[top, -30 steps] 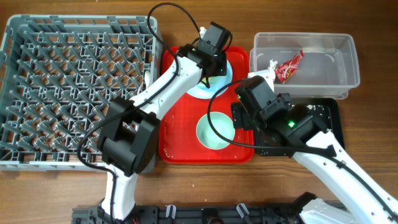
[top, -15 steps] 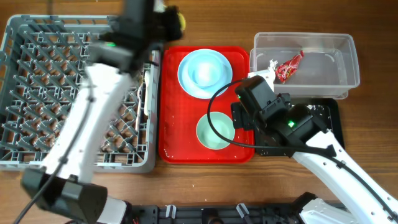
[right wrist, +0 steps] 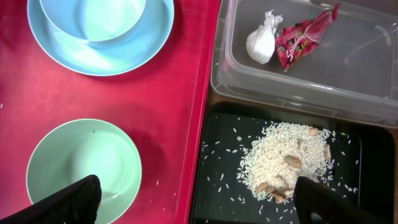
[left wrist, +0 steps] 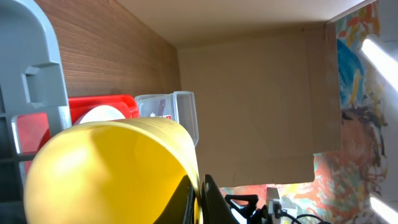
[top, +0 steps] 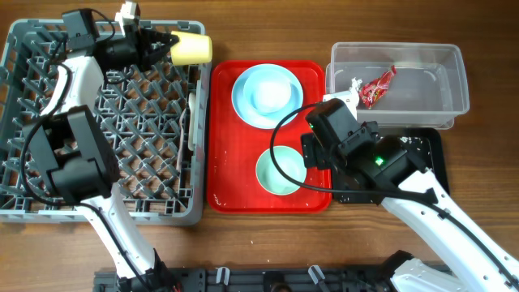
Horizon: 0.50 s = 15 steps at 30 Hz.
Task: Sort waste into correct bins and load items into the dishwasher rack
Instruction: 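Carry the yellow cup with the left gripper onto the dish rack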
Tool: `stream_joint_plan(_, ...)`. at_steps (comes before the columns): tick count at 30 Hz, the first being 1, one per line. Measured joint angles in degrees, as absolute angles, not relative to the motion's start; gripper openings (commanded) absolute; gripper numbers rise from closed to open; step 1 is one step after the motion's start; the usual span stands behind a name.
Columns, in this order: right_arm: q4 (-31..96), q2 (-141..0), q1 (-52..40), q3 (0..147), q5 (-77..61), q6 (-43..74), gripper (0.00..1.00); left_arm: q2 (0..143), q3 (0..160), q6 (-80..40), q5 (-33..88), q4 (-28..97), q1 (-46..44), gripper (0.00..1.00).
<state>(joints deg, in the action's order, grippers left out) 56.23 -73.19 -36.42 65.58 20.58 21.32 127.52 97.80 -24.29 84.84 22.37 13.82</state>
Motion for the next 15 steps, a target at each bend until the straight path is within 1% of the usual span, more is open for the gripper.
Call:
stream_joint_plan(4,56.2,-73.2,-36.4,65.6,20.6,21.3,1.0,127.7,97.8,-24.3,82.7,24.6,13.6,0.04)
stream_joint_plan(12,56.2,-73.2,-36.4,65.6,20.6,21.3,1.0,129.1,97.7,-24.2,81.0,24.8,12.3,0.04)
stream_joint_plan(13,56.2,-73.2,-36.4,65.6,20.6,21.3,0.98,129.1,97.7,-24.2,80.8,24.8,12.4,0.06)
stream_joint_plan(15,56.2,-73.2,-36.4,65.6,20.6,21.3,1.0,129.1,97.7,-24.2,80.4,25.5,12.6,0.11)
